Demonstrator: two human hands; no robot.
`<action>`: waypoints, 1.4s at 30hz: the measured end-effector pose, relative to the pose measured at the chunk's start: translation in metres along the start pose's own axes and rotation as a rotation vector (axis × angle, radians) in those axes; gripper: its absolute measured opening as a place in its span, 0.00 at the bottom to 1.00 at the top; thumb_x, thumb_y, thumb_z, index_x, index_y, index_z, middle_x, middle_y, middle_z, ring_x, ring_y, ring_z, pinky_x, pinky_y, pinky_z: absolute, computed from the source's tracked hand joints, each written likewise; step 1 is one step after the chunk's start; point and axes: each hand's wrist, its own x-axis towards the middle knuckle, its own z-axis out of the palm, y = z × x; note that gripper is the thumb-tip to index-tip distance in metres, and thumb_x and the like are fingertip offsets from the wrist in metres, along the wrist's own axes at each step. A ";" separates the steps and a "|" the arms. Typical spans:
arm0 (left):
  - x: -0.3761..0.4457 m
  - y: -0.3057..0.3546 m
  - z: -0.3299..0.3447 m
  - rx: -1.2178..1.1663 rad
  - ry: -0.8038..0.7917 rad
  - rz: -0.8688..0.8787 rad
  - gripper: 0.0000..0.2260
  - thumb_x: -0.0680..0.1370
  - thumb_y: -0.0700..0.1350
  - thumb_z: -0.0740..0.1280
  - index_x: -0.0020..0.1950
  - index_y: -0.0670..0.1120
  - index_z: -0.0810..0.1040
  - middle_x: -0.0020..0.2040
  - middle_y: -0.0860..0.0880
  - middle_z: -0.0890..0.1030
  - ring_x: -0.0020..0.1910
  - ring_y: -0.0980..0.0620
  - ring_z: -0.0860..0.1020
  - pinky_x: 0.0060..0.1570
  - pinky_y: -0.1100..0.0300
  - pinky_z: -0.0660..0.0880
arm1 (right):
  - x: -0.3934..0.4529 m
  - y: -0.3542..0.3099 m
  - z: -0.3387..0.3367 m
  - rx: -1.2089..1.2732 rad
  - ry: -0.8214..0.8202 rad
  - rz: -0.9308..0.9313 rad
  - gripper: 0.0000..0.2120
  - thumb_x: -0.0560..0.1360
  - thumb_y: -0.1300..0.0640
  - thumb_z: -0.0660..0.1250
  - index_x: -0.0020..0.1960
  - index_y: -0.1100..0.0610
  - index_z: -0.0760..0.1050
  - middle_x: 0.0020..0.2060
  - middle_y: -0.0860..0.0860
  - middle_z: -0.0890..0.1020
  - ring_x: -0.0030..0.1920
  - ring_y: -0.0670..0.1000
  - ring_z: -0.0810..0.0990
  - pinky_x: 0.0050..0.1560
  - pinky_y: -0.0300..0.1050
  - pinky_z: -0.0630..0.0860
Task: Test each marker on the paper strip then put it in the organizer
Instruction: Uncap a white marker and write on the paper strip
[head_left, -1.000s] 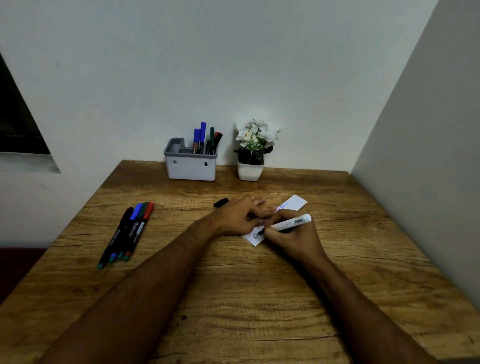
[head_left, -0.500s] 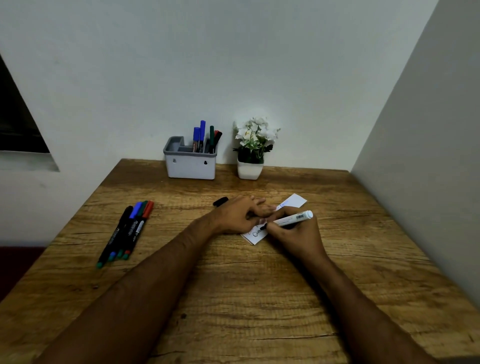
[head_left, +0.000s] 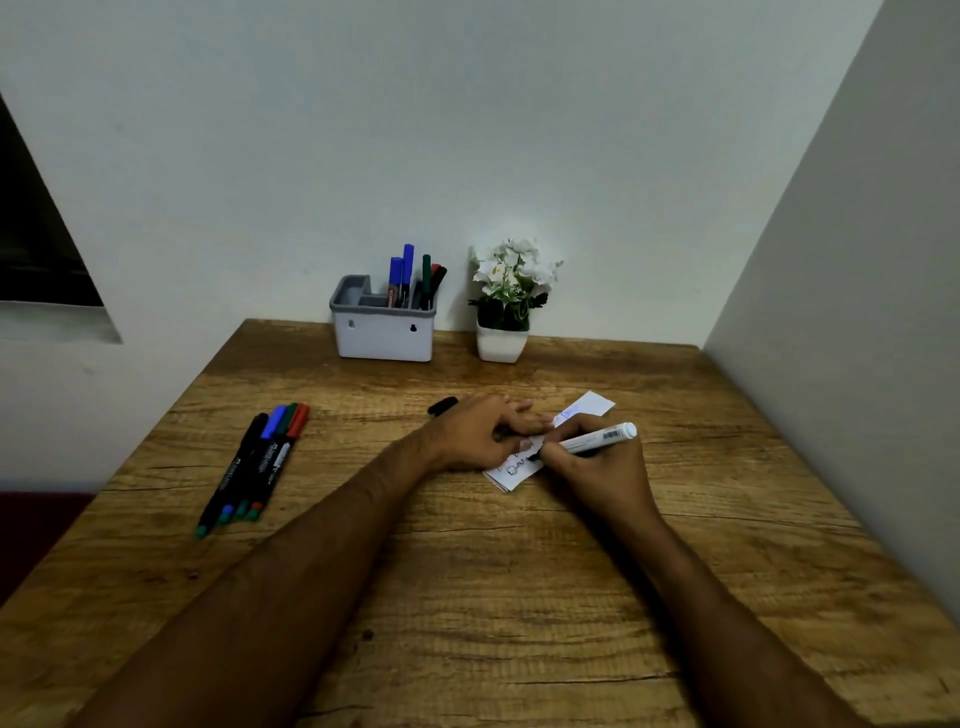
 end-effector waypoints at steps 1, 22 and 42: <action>0.000 0.000 0.000 -0.008 0.011 0.005 0.19 0.80 0.49 0.68 0.70 0.58 0.74 0.76 0.50 0.69 0.77 0.53 0.63 0.77 0.52 0.58 | 0.001 0.000 -0.001 0.015 0.008 0.010 0.05 0.70 0.64 0.75 0.37 0.56 0.84 0.33 0.49 0.86 0.34 0.44 0.83 0.33 0.36 0.75; -0.020 -0.006 -0.044 0.208 0.220 -0.257 0.12 0.77 0.45 0.71 0.60 0.50 0.82 0.55 0.50 0.84 0.54 0.53 0.81 0.55 0.54 0.79 | 0.019 -0.022 -0.012 0.548 0.158 0.087 0.04 0.73 0.67 0.75 0.48 0.63 0.86 0.42 0.62 0.87 0.45 0.62 0.87 0.48 0.53 0.85; -0.023 0.020 -0.059 -0.451 0.808 -0.532 0.03 0.71 0.41 0.77 0.43 0.45 0.86 0.38 0.52 0.84 0.37 0.58 0.82 0.42 0.66 0.79 | 0.017 -0.025 0.000 0.417 0.156 -0.019 0.06 0.71 0.71 0.76 0.47 0.64 0.85 0.42 0.59 0.88 0.43 0.60 0.88 0.48 0.54 0.85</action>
